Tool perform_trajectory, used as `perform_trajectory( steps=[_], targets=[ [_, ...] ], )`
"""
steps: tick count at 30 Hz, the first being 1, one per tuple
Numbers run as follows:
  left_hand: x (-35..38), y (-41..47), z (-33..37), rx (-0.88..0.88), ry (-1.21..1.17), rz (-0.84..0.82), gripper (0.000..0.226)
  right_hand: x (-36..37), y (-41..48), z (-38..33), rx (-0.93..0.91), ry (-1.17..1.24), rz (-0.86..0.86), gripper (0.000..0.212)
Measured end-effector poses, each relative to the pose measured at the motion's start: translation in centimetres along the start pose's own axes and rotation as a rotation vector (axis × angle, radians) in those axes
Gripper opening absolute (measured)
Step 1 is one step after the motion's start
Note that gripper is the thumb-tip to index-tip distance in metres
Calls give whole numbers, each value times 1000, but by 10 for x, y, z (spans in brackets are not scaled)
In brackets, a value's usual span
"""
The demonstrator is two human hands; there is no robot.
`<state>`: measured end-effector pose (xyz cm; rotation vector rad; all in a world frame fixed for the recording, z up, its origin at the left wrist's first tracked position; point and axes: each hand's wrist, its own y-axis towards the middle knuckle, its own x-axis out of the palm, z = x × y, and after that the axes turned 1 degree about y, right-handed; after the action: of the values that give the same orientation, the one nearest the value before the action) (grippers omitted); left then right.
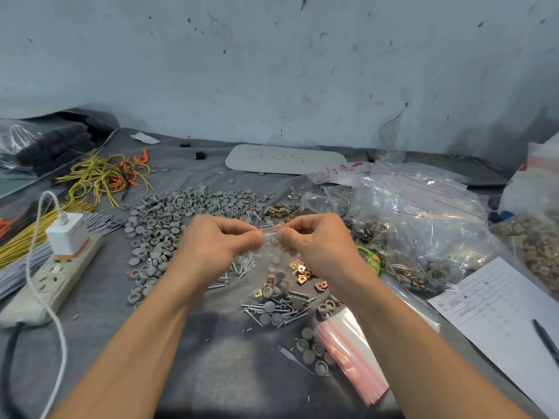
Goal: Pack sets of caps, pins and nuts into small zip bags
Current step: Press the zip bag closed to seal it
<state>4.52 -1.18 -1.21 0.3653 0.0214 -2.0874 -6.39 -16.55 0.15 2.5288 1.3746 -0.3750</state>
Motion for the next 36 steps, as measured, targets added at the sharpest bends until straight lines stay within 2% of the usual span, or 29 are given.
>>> perform_trajectory(
  steps=[8,14,20,27,36],
  targets=[
    [6,-1,0,17,-35,-32,7,9,2,2,-11,-2,21,8],
    [-2,-1,0,-24,-76,-5,19,2,6,4,21,30,72,11],
    [-9,-2,-1,-50,-61,30,13,-9,7,8,80,57,6,11],
    [-12,3,-3,-71,-109,27,11,-14,11,12,101,120,4,11],
    [-8,7,-6,-89,-25,55,23,-15,15,13,212,231,-29,11]
  ],
)
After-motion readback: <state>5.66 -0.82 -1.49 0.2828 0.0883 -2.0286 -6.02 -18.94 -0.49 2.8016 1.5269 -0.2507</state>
